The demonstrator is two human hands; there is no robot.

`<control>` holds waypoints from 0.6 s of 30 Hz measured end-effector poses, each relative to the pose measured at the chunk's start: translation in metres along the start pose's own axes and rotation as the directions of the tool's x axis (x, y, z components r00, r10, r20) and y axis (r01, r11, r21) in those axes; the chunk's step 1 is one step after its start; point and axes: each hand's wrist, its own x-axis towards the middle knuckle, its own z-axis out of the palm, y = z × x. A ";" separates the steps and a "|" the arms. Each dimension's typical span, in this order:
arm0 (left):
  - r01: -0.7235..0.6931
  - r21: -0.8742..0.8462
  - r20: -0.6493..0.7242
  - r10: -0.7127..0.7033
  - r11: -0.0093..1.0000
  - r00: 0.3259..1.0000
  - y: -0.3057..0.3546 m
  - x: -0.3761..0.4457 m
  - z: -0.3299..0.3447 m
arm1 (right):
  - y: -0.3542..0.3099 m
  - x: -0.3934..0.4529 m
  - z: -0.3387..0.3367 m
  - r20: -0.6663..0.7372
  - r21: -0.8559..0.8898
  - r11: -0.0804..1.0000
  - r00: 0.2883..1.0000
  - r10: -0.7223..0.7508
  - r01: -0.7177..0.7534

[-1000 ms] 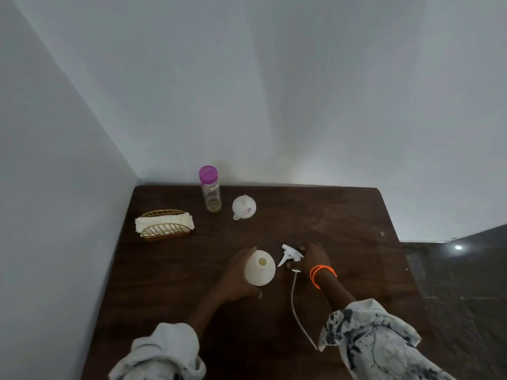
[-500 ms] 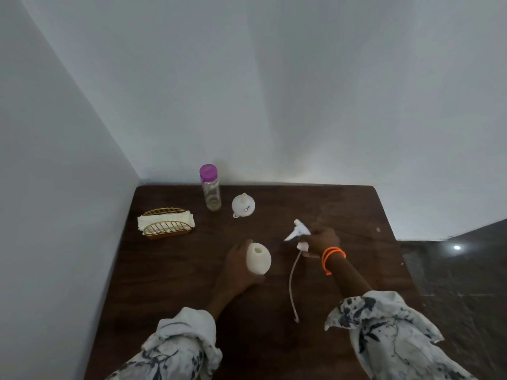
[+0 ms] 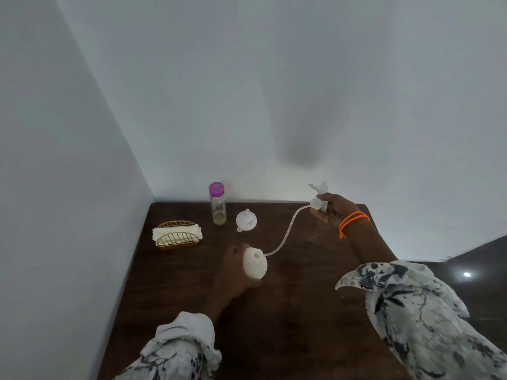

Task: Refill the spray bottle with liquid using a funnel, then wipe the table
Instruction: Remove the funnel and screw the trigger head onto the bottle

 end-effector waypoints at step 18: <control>-0.067 0.028 0.014 0.067 0.997 0.998 0.018 -0.002 -0.006 | 0.016 -0.038 0.016 0.017 -0.022 0.930 0.930 -0.368 0.368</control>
